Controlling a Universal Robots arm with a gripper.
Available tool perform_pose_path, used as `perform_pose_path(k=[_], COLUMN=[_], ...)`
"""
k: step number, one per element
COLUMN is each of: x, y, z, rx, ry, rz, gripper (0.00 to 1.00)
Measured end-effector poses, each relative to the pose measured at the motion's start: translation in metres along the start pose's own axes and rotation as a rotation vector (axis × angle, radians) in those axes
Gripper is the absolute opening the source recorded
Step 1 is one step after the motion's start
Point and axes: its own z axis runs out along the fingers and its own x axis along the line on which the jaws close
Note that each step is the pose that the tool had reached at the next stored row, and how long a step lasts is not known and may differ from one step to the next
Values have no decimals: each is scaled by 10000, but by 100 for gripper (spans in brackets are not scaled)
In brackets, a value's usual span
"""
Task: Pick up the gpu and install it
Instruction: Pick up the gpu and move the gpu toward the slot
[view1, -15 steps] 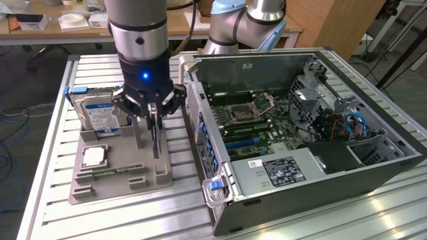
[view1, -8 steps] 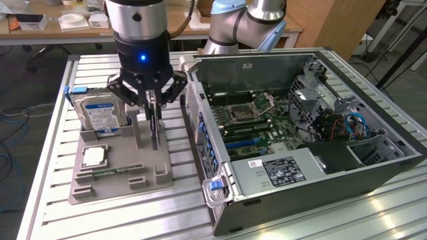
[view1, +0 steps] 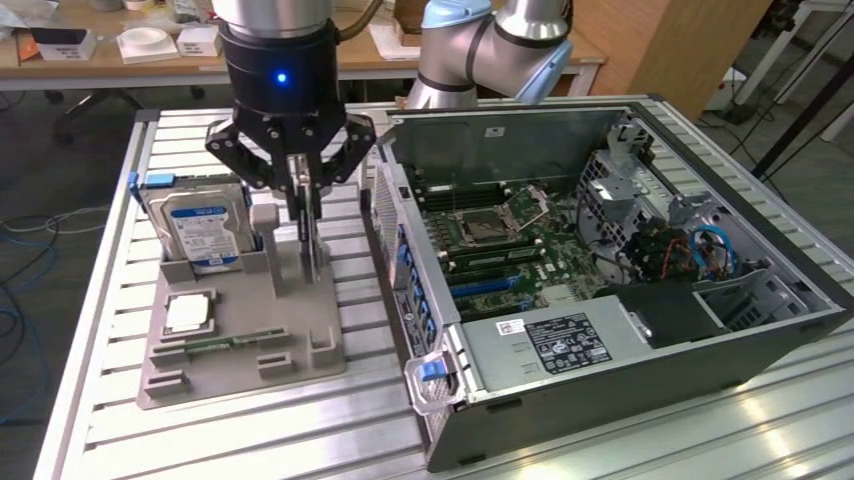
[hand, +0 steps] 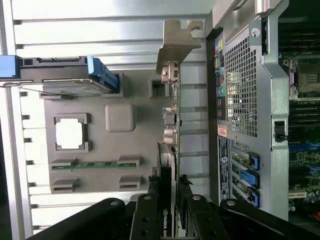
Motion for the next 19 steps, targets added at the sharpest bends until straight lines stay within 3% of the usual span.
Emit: perform_pose_path(k=[10, 19], x=[-2, -7], y=[1, 2], z=[-77, -278], rx=[2, 0], ry=[2, 0], rz=[0, 0], gripper=[26, 26])
